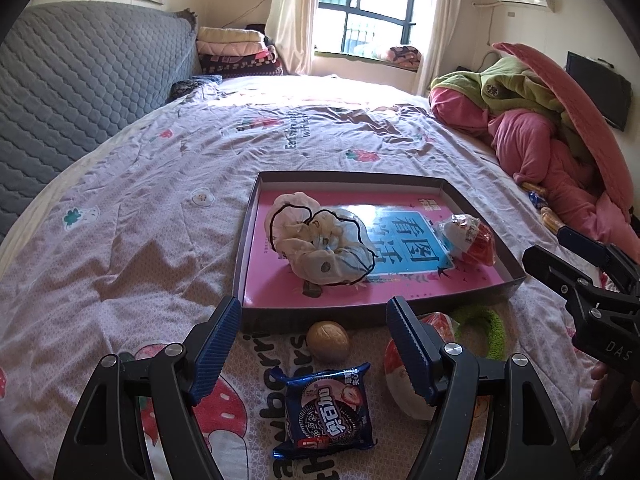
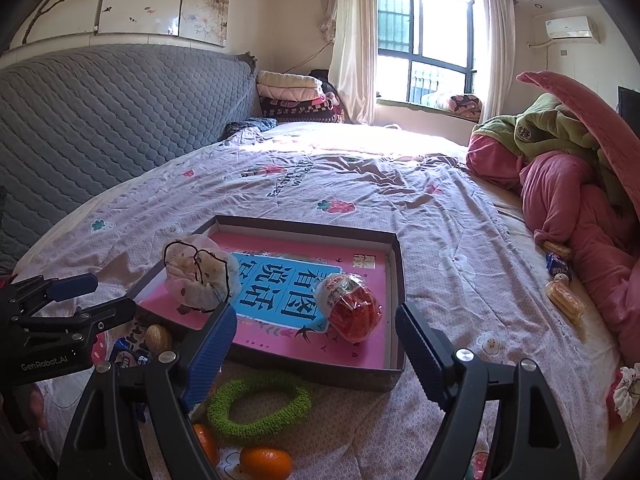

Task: Organize objects
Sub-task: 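Withdraw both open tools from the tray back toward the loose items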

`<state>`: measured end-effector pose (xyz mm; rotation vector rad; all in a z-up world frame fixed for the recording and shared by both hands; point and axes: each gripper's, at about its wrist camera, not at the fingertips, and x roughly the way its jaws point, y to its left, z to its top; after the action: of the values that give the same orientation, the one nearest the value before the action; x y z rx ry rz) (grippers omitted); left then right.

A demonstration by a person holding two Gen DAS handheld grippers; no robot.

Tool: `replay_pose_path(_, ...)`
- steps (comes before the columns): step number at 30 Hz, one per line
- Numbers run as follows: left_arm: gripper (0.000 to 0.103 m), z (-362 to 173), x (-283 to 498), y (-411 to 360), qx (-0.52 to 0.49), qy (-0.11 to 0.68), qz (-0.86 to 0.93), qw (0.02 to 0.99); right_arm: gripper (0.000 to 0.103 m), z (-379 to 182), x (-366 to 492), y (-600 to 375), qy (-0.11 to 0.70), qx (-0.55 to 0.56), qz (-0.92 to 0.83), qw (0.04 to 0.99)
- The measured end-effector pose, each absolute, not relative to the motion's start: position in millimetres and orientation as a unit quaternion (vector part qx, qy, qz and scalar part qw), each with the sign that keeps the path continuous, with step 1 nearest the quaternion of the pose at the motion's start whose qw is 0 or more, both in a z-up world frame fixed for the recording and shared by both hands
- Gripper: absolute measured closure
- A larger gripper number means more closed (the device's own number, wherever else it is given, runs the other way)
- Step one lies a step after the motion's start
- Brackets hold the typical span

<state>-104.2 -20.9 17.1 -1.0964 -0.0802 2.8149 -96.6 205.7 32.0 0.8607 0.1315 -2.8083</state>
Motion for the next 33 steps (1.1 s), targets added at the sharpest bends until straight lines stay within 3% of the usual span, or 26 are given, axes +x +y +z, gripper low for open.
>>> replay_pose_path(33, 0.027, -11, -75, 3, -0.408, 0.012, 0.906, 0.11, 0.022, 4, -73, 216, 0.086, 0.33, -0.932, 0.123)
